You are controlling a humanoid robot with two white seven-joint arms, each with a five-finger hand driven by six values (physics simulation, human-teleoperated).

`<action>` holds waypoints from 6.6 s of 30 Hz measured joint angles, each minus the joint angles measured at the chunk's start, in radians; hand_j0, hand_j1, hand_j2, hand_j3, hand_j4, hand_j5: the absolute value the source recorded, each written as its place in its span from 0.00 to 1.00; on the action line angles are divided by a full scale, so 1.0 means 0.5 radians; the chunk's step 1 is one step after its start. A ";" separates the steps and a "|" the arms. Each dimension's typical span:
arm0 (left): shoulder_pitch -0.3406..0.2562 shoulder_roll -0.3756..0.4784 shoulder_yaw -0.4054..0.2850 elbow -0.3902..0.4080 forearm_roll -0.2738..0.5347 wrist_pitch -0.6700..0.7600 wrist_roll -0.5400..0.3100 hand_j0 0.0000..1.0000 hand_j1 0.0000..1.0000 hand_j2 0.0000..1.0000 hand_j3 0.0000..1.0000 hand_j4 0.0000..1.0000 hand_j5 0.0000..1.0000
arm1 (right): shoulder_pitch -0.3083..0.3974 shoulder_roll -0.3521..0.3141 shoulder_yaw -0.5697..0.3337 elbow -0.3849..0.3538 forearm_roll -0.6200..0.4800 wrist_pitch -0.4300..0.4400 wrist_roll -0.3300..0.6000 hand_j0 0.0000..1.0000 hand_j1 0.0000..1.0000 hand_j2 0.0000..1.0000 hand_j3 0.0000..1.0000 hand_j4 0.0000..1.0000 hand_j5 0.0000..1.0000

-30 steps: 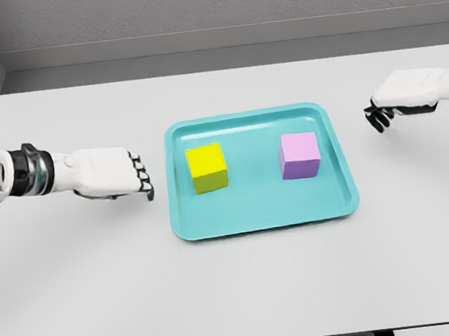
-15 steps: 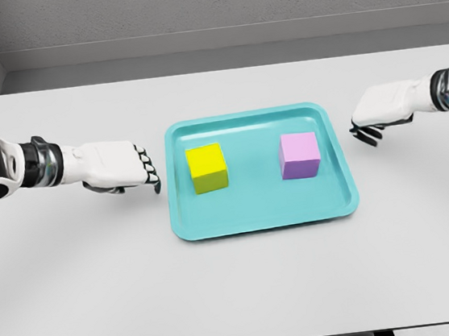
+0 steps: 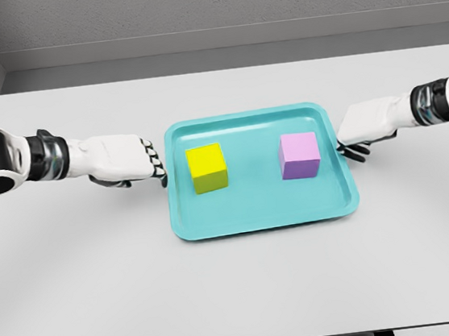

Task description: Push two cubes

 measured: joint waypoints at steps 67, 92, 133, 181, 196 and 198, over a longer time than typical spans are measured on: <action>-0.037 -0.268 -0.009 0.208 -0.027 0.000 0.000 0.70 0.70 0.70 0.70 0.70 0.70 | -0.061 0.196 0.120 0.098 0.020 0.001 0.001 0.15 0.15 0.15 0.15 0.15 0.15; -0.052 -0.306 -0.034 0.219 -0.028 0.000 0.000 0.70 0.70 0.70 0.70 0.70 0.70 | -0.077 0.228 0.130 0.094 0.020 0.001 0.001 0.15 0.15 0.15 0.15 0.15 0.15; -0.058 -0.330 -0.008 0.282 0.010 0.000 0.000 0.70 0.70 0.70 0.70 0.70 0.70 | -0.147 0.295 0.194 0.107 0.109 0.000 0.000 0.15 0.15 0.15 0.15 0.15 0.15; -0.058 -0.355 -0.013 0.302 0.043 0.000 0.000 0.36 0.36 0.36 0.36 0.36 0.36 | -0.178 0.400 0.211 0.239 0.197 0.002 0.000 0.15 0.15 0.15 0.15 0.15 0.15; -0.058 -0.376 -0.020 0.347 0.039 0.000 0.000 0.36 0.36 0.36 0.36 0.36 0.36 | -0.187 0.435 0.215 0.367 0.236 0.000 -0.002 0.15 0.15 0.15 0.15 0.15 0.15; -0.058 -0.380 -0.020 0.354 0.038 0.000 0.000 0.36 0.36 0.36 0.36 0.36 0.36 | -0.190 0.448 0.220 0.369 0.244 0.000 -0.004 0.15 0.15 0.15 0.15 0.15 0.15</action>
